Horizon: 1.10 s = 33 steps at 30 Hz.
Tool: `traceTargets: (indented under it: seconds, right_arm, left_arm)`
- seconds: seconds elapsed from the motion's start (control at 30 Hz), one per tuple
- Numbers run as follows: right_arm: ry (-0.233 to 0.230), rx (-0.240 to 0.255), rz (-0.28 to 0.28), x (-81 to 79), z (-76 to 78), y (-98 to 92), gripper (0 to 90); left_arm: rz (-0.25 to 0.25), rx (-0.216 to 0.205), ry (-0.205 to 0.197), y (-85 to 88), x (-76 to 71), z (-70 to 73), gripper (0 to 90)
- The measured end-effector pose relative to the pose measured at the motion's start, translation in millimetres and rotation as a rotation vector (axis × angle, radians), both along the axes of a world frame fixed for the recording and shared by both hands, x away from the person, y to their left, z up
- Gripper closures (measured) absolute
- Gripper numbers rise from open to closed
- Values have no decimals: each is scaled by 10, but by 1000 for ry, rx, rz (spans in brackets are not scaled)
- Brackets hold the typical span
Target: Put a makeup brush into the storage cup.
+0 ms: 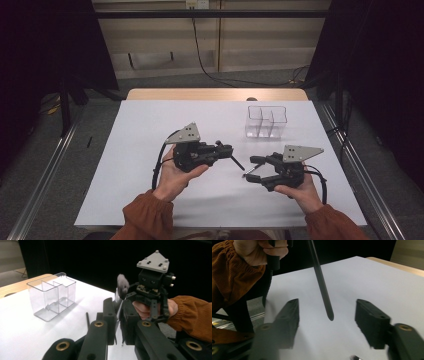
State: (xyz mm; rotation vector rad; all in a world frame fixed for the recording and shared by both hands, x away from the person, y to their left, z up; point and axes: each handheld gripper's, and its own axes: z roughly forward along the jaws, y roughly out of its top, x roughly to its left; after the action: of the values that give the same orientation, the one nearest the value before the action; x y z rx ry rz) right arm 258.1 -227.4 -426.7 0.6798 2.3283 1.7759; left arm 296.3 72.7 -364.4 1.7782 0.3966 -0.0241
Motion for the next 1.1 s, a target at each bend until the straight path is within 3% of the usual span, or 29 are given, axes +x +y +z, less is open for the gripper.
traceTargets:
  seconds: [0.3, 0.33, 0.47, 0.63, 0.87, 1.0, 1.1]
  right_arm:
    - [8, 18, -23, -6, 5, 6, 145]
    - [-1, 15, -29, -11, 16, -3, 89]
    - [-4, 37, -28, -17, 33, -31, 33]
    - [-13, 31, -47, -24, 39, -51, 23]
    - [-17, 13, -55, -22, 30, -39, 29]
    - [-19, 7, -58, -20, 29, -29, 29]
    - [-16, 1, -61, -20, 29, -22, 29]
  left_arm:
    - [32, 14, -5, 122, 28, 49, 840]
    - [37, 13, -2, 144, 35, 60, 840]
    - [40, 18, -3, 170, 33, 68, 840]
    - [45, 32, 2, 238, 41, 94, 840]
    - [58, 101, 15, 357, 89, 162, 840]
    - [55, 115, 19, 368, 102, 167, 840]
    - [42, 149, 28, 341, 108, 180, 840]
